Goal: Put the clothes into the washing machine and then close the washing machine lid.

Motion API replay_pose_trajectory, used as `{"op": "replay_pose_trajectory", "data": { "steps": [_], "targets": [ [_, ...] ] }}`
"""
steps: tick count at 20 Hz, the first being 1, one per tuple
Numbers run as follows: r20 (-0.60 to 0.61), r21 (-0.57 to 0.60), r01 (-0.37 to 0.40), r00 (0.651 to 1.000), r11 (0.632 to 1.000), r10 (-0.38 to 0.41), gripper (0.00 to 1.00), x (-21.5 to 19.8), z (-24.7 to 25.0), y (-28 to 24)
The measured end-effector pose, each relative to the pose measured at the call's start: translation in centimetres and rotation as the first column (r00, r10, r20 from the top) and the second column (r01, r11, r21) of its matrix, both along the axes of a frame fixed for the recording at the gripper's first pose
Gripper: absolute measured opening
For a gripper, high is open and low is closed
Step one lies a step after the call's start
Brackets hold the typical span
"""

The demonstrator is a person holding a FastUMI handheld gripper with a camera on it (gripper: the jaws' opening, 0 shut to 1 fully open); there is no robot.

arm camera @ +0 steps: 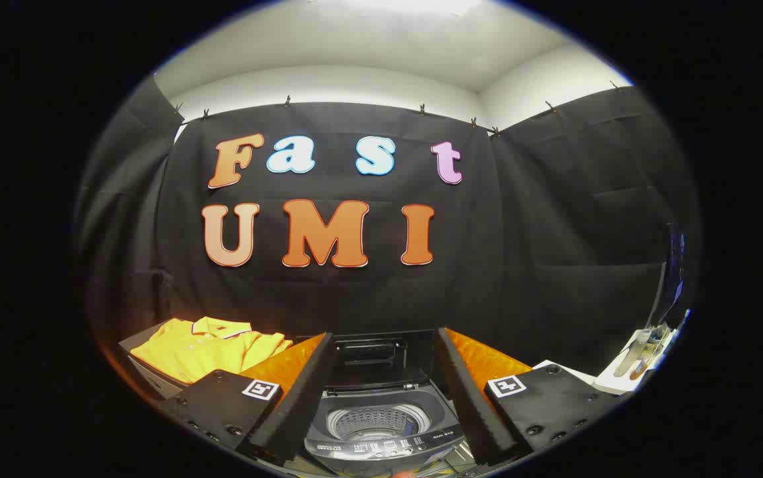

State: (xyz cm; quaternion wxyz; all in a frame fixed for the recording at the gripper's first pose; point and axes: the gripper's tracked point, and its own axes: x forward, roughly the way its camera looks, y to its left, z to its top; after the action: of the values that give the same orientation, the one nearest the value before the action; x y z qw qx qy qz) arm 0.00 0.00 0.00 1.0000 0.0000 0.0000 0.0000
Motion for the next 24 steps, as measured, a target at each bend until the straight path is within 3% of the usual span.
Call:
{"op": "replay_pose_trajectory", "data": {
  "steps": [24],
  "targets": [
    [0.004, -0.011, 0.017, 1.000, 1.000, -0.017, 0.98, -0.26, 0.34, -0.05]
  ]
}}
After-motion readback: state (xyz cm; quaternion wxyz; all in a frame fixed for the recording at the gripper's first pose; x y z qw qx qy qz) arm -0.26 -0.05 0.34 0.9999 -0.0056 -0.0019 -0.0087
